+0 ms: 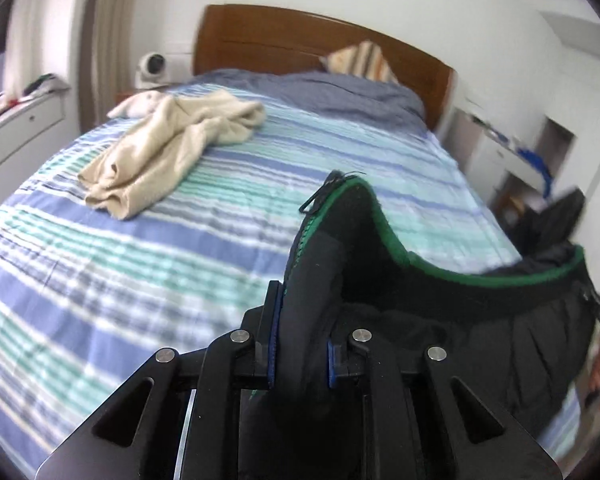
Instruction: Fold large clothes
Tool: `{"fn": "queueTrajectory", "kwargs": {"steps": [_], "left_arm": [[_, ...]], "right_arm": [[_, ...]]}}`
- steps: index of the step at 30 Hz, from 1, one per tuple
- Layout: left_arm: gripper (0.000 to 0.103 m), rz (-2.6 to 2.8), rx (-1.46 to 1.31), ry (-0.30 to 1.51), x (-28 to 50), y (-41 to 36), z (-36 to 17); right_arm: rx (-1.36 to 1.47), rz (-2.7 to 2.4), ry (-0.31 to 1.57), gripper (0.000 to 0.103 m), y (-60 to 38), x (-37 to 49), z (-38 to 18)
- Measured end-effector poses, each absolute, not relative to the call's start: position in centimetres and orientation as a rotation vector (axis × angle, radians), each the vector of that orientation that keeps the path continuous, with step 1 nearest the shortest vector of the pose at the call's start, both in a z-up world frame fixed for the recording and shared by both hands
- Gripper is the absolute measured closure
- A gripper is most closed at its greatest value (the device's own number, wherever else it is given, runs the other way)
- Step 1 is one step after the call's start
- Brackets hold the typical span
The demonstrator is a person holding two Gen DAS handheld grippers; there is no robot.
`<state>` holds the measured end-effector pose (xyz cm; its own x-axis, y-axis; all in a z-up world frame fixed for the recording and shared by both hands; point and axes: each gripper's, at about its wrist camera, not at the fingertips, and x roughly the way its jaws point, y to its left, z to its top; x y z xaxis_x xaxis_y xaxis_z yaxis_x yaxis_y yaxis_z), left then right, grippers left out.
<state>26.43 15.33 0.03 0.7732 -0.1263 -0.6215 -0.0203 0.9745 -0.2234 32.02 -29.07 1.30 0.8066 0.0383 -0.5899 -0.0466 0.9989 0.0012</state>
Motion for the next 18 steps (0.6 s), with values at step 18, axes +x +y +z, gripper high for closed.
{"fn": "queueTrajectory", "kwargs": {"steps": [18], "left_arm": [[0.072,0.078,-0.263,0.810,34.3,14.8,-16.8]], "right_arm": [[0.236,-0.048,0.829,0.089,-32.6,41.5,-19.5]]}}
